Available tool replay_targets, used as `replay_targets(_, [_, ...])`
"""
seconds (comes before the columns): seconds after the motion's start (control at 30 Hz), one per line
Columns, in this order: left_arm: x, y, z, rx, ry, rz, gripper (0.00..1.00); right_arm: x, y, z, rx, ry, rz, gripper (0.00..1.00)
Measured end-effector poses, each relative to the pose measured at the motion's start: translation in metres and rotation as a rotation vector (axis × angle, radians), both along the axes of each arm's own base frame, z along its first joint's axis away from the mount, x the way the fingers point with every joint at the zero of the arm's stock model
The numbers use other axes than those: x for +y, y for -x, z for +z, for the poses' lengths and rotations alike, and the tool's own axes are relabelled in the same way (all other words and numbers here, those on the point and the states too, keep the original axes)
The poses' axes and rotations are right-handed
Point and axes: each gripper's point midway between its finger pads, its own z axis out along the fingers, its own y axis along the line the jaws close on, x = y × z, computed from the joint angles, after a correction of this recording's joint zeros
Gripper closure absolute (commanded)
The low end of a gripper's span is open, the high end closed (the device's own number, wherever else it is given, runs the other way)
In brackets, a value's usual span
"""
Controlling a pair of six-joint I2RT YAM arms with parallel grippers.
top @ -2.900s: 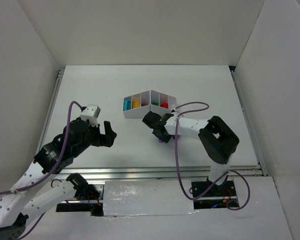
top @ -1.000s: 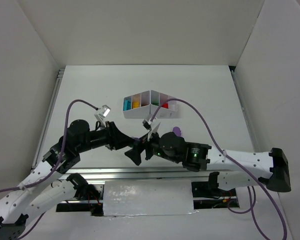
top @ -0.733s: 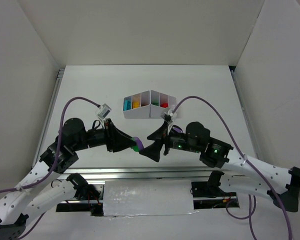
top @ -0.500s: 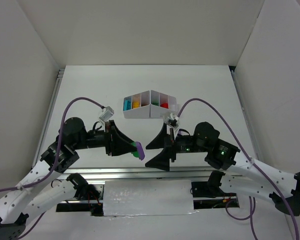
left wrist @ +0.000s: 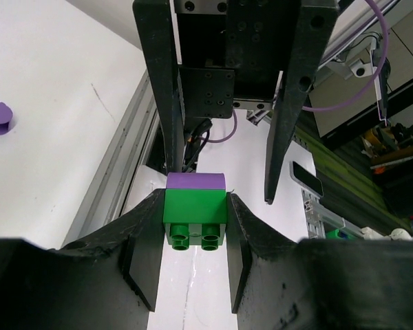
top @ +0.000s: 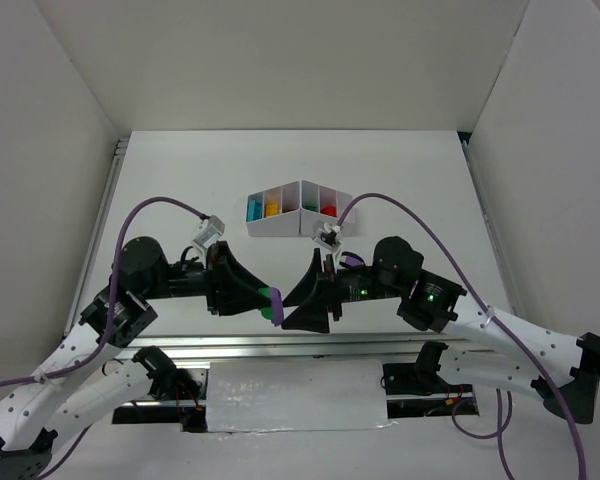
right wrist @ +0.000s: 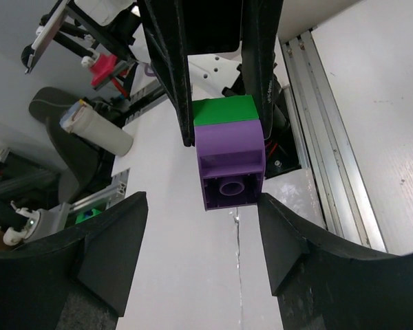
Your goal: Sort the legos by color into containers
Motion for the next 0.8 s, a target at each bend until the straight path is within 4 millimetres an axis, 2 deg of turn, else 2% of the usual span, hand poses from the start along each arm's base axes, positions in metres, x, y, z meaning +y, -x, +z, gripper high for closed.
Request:
replay_targets(0.13, [-0.001,0.001,0.002,-0.019,0.018,-0.011,1.00,0.000,-0.002,0.001,0.005,-0.001,-0.013,0.30])
replay_targets(0.2, [-0.002,0.004,0.006,-0.023,0.035,-0.035,1.00,0.001,-0.006,0.002,-0.003,-0.008,-0.040,0.35])
replay_targets(0.33, [-0.002,0.010,0.012,-0.047,0.061,-0.066,1.00,0.003,-0.016,0.004,-0.009,-0.012,-0.093,0.35])
replay_targets(0.47, [-0.002,0.010,0.013,-0.056,0.067,-0.065,1.00,0.003,-0.016,0.007,-0.017,-0.023,-0.091,0.41])
replay_targets(0.67, [-0.003,0.010,0.016,-0.060,0.077,-0.077,1.00,0.005,-0.010,0.016,-0.032,-0.062,-0.049,0.43])
replay_targets(0.77, [-0.004,0.012,0.016,-0.051,0.079,-0.089,1.00,0.008,-0.007,0.019,-0.035,-0.090,-0.019,0.58])
replay_targets(0.8, [-0.005,0.012,0.016,-0.048,0.078,-0.090,1.00,0.009,-0.005,0.019,-0.033,-0.093,-0.006,0.82])
